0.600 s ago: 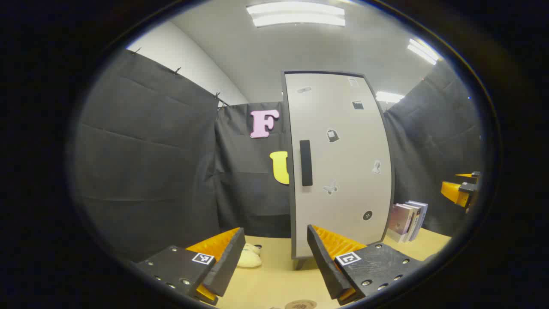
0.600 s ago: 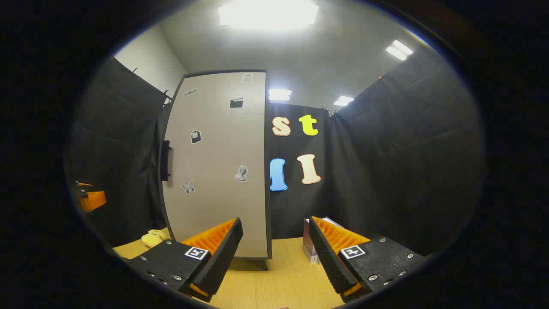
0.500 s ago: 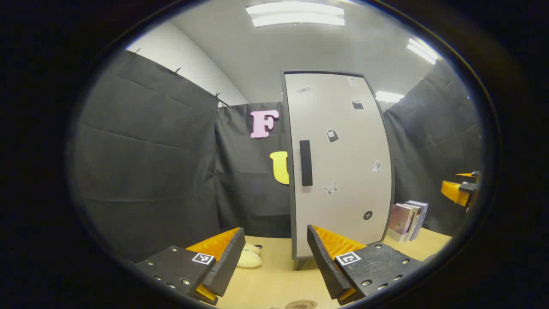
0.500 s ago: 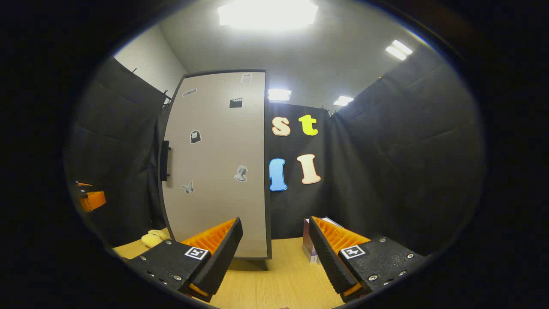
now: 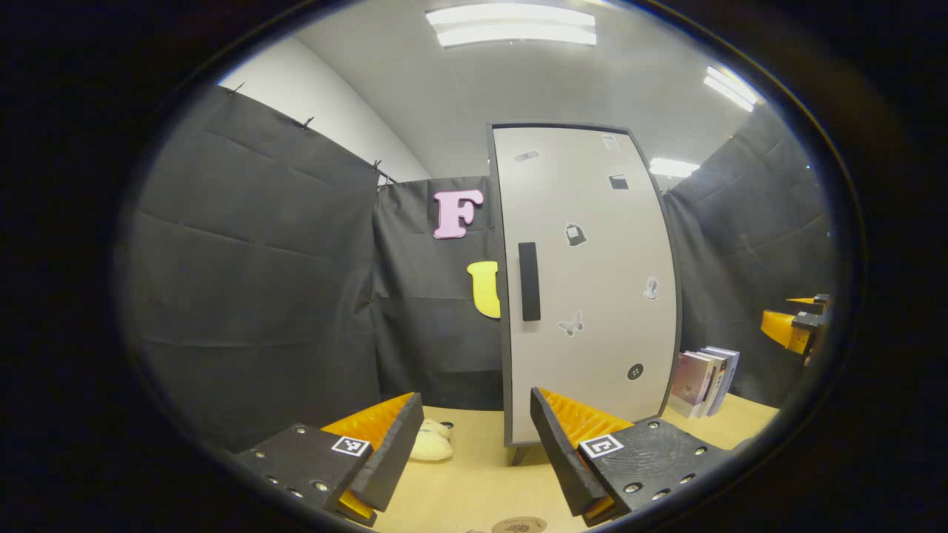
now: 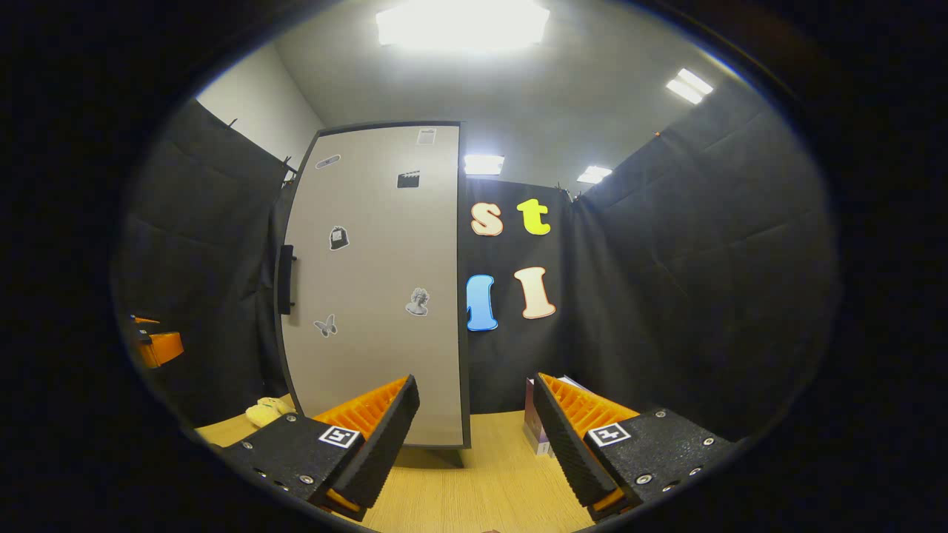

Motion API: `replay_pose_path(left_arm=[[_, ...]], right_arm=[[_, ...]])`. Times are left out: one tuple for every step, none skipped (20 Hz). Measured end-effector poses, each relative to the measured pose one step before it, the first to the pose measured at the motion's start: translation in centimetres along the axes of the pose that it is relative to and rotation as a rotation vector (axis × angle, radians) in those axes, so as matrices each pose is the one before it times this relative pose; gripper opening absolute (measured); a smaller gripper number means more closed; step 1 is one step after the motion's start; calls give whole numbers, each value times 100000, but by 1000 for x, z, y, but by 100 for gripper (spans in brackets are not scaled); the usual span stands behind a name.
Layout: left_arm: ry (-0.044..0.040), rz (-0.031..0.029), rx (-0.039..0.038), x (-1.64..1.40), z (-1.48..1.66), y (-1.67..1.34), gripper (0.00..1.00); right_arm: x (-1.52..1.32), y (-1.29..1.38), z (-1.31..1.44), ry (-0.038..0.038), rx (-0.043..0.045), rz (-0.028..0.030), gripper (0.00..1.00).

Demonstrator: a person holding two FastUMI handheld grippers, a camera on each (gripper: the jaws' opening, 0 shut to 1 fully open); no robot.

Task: Open the cabinet door with the right hand, grasp the bottle in the cabinet with the left hand and place it on the coaster, then close the cabinet door with the right hand.

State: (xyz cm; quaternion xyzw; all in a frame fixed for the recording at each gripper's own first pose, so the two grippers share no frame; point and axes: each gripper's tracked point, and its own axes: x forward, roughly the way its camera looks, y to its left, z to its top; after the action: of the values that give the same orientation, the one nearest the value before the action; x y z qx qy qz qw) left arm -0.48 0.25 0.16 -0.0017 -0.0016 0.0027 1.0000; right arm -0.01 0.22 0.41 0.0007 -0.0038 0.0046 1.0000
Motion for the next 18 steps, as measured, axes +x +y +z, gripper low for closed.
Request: replay_pose_path(left_arm=[[-357, -59, 84, -18, 71, 42, 88], [-227, -13, 224, 29, 153, 48, 88], [-261, 249, 94, -85, 53, 126, 88], [-99, 50, -267, -161, -31, 106, 87], [249, 66, -390, -39, -28, 12, 87], [172, -47, -310, -232, -104, 66, 88], [127, -15, 64, -234, -99, 153, 88], [-210, 306, 322, -201, 20, 196, 87], [-135, 242, 284, -313, 106, 155, 87], [-78, 365, 243, -185, 99, 238, 88], [-215, 583, 191, -350, 57, 352, 87], [-174, 678, 370, -305, 87, 417, 88], [-99, 482, 393, -340, 5, 249, 88], [-125, 395, 261, -299, 26, 309, 88], [105, 659, 234, -438, -94, 382, 88], [129, 664, 99, -295, -93, 437, 87], [134, 869, 40, -405, -35, 526, 87], [261, 916, 89, -399, -72, 570, 88]], right_arm=[[-25, 87, 82, -84, -273, 278, 96], [15, 82, -28, 29, -394, 463, 96], [-44, 114, 6, -92, -447, 251, 96], [-4, 61, 37, -88, -312, 137, 96], [15, 159, 106, -68, -58, 384, 96], [-31, 114, -31, 45, 129, 492, 96], [-30, 212, 54, -11, -17, 760, 96], [-62, 271, 140, -162, -179, 672, 96], [4, 359, 242, -359, -212, 772, 96], [151, 655, 244, -572, -214, 1122, 96], [264, 660, 267, -590, -188, 1315, 96], [343, 598, 344, -526, -155, 1366, 96], [337, 655, 375, -722, -4, 1385, 96], [343, 698, 322, -648, 179, 1512, 96], [413, 724, 352, -600, 472, 1554, 96], [433, 756, 329, -557, 763, 1615, 96], [333, 757, 408, -615, 1007, 1584, 96], [437, 795, 250, -421, 1015, 1631, 95]])
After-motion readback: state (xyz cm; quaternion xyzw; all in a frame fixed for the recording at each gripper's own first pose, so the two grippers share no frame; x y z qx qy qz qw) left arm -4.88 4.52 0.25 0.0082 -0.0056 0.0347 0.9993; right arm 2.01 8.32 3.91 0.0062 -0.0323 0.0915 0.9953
